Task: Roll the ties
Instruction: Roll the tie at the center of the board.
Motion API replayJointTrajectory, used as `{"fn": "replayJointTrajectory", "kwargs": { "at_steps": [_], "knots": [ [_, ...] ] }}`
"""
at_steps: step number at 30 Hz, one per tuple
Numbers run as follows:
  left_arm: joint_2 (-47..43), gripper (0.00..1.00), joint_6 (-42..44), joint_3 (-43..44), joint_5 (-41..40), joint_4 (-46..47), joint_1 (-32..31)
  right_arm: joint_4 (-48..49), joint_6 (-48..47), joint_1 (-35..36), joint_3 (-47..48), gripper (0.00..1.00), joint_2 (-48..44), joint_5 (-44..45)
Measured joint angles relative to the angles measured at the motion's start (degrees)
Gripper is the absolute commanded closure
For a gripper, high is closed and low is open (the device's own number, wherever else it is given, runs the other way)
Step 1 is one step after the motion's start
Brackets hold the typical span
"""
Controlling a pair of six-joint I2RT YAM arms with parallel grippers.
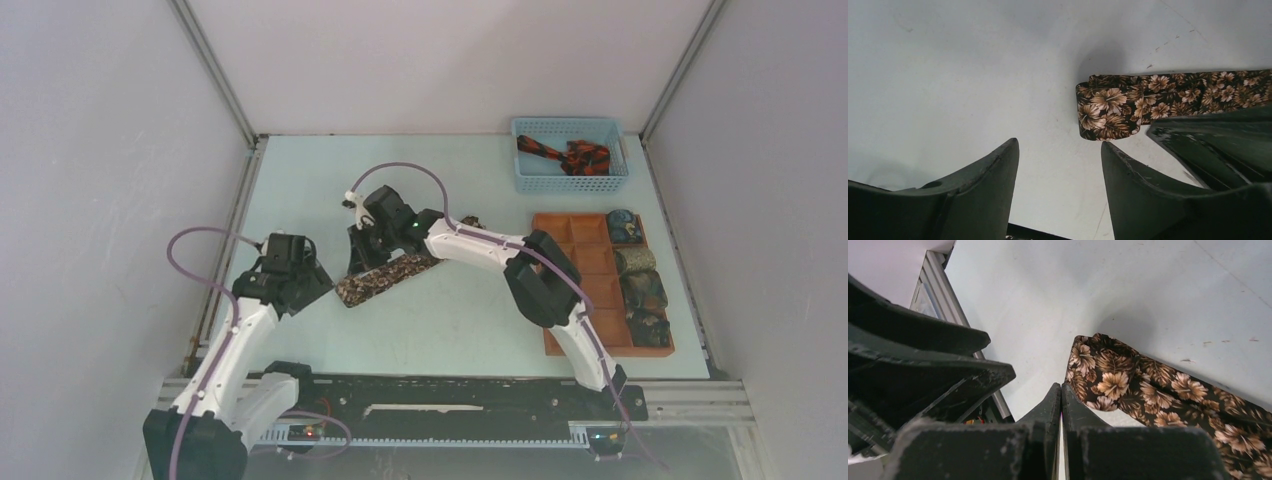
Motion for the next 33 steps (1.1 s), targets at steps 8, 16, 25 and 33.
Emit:
{"fn": "replayJointTrajectory", "kwargs": {
  "at_steps": [8,16,25,33],
  "knots": [
    [-3.6,0.32,-2.3,-3.3,1.4,3.3,0.0,-2.3,0.9,-0.3,3.3,1.00,4.5,-2.7],
    [-6.3,0.31,-2.8,-8.1,4.6,9.0,0.0,-2.1,1.1,-2.2,3.3,1.00,5.7,-3.8],
    [-6.1,0.31,-2.8,-10.8,6.4,13.5,0.0,-1.4,1.6,-2.4,1.2,1.00,7.2,-4.3],
    [-6.1,0.30,-2.8,-13.5,6.9,17.1,0.0,-0.6,1.6,-2.4,1.2,1.00,7.3,-4.3]
  ]
}}
